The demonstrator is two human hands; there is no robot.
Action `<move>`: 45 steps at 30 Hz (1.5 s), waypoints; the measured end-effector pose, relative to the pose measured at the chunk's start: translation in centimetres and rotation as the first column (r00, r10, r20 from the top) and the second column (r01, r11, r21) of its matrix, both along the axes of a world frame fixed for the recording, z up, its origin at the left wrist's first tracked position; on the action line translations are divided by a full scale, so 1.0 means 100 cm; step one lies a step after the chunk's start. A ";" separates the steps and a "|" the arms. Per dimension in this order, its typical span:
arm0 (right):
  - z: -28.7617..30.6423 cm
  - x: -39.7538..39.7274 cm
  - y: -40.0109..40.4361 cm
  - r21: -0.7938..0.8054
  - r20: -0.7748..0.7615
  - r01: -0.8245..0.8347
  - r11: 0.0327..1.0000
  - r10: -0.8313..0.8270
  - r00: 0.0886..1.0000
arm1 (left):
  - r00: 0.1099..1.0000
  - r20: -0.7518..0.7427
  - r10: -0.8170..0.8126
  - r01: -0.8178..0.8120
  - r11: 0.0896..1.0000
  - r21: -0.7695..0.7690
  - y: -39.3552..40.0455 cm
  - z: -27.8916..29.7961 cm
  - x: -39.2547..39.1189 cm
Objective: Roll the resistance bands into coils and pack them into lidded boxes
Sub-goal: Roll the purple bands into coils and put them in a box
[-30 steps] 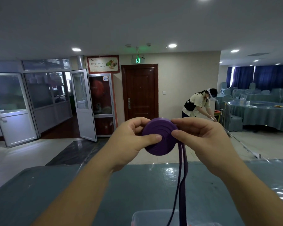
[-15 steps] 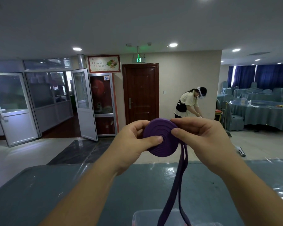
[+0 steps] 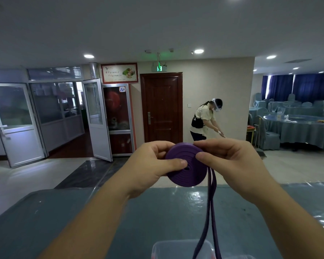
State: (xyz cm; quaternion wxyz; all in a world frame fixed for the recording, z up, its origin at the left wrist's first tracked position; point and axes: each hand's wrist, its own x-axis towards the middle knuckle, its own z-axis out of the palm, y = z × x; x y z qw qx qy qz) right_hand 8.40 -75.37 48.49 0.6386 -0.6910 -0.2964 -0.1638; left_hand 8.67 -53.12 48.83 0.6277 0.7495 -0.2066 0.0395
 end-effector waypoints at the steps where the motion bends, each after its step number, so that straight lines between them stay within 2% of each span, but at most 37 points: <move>1: -0.001 0.001 0.000 0.041 -0.004 -0.002 0.999 0.002 1.000 | 1.000 -0.005 -0.003 0.002 0.999 -0.047 -0.001 -0.001 0.000; 4: -0.001 0.002 0.000 0.119 -0.017 -0.026 0.992 0.029 0.999 | 0.999 -0.043 -0.005 -0.004 0.978 -0.208 -0.004 -0.005 0.000; 5: 0.000 0.002 0.000 0.102 -0.015 -0.023 0.994 0.025 1.000 | 0.999 -0.042 0.003 -0.012 0.978 -0.210 -0.005 -0.005 0.000; 9: 0.004 0.001 -0.001 0.004 -0.017 -0.012 1.000 0.012 1.000 | 1.000 0.007 0.028 -0.027 0.998 -0.051 -0.003 0.001 -0.001; 13: 0.003 0.001 0.000 0.111 -0.016 -0.010 0.994 0.012 1.000 | 1.000 -0.010 0.010 -0.012 0.981 -0.194 -0.006 0.000 -0.002; 15: 0.003 0.003 0.000 0.106 -0.014 0.005 0.994 -0.003 1.000 | 0.999 -0.017 0.034 -0.037 0.971 -0.235 -0.009 -0.003 -0.001; 20: 0.004 0.002 0.000 0.008 -0.014 0.026 1.000 -0.026 1.000 | 0.999 -0.013 0.041 -0.042 0.997 -0.066 -0.008 0.001 -0.004; 23: 0.004 0.002 -0.001 0.104 -0.007 -0.003 0.995 0.003 1.000 | 1.000 -0.016 0.019 -0.021 0.992 -0.121 -0.008 0.002 -0.005; 26: 0.002 0.003 -0.002 0.111 -0.009 -0.011 0.994 0.012 1.000 | 0.999 -0.022 0.028 -0.032 0.981 -0.190 -0.012 -0.003 -0.004; 31: 0.002 0.002 -0.005 -0.031 -0.012 0.018 0.999 -0.019 1.000 | 0.999 0.002 0.049 -0.049 0.999 -0.010 -0.008 0.001 -0.002; 33: 0.002 0.002 -0.005 -0.023 -0.012 0.012 1.000 -0.013 1.000 | 0.999 -0.005 0.035 -0.035 0.999 -0.024 -0.005 0.002 -0.002; 37: 0.000 0.004 -0.005 0.061 -0.019 0.004 0.998 -0.003 1.000 | 0.998 -0.051 0.033 -0.041 0.986 -0.164 -0.006 -0.003 0.000; 42: 0.001 0.004 -0.004 -0.030 -0.048 0.032 0.999 -0.034 0.998 | 0.997 -0.078 0.023 -0.024 1.000 -0.016 -0.004 -0.002 -0.001; 45: 0.001 0.002 -0.003 0.031 -0.038 0.014 0.999 -0.013 0.999 | 0.998 -0.061 0.012 -0.016 0.997 -0.075 -0.002 0.000 -0.002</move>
